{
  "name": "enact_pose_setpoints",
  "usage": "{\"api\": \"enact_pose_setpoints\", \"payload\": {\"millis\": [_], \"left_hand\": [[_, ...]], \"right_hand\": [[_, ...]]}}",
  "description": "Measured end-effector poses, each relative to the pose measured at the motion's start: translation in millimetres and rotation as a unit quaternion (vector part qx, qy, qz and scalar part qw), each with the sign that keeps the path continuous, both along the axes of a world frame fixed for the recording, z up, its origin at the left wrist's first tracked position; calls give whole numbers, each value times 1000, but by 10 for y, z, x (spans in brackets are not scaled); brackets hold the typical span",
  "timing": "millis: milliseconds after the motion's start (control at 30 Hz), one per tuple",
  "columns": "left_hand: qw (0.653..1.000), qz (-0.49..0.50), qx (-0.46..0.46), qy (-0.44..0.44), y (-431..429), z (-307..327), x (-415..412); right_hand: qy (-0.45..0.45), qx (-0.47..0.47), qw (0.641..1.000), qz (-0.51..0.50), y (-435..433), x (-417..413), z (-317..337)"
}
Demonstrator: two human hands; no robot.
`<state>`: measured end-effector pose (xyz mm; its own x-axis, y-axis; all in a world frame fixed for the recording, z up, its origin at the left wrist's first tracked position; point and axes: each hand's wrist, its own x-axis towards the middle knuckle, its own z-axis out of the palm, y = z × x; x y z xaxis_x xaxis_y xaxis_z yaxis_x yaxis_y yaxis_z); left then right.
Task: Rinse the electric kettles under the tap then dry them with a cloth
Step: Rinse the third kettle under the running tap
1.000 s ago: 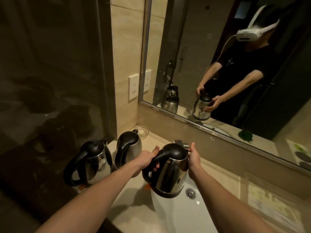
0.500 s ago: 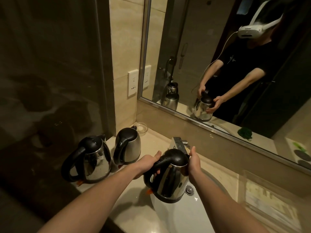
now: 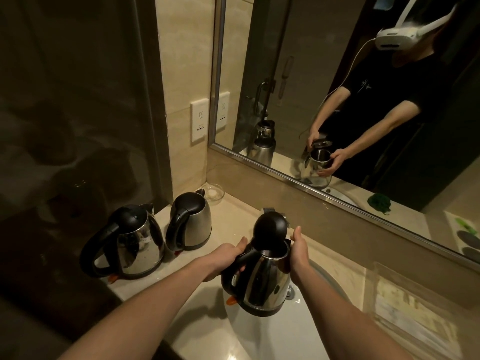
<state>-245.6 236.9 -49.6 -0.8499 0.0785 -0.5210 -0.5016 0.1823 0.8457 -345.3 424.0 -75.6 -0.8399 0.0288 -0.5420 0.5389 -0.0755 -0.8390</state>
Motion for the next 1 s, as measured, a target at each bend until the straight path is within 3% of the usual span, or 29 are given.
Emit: {"api": "enact_pose_setpoints", "payload": {"millis": [100, 367, 667, 1000], "left_hand": [[999, 30, 16, -36, 40, 0, -47], [980, 164, -51, -103, 299, -158, -272], [972, 146, -77, -166, 442, -458, -430], [965, 163, -82, -189, 553, -820, -756]], "right_hand": [[-14, -13, 1000, 2, -6, -18, -76], [-42, 2, 999, 14, 15, -113, -366], [-23, 66, 997, 38, 50, -207, -364], [-51, 51, 995, 75, 169, -574, -740]]}}
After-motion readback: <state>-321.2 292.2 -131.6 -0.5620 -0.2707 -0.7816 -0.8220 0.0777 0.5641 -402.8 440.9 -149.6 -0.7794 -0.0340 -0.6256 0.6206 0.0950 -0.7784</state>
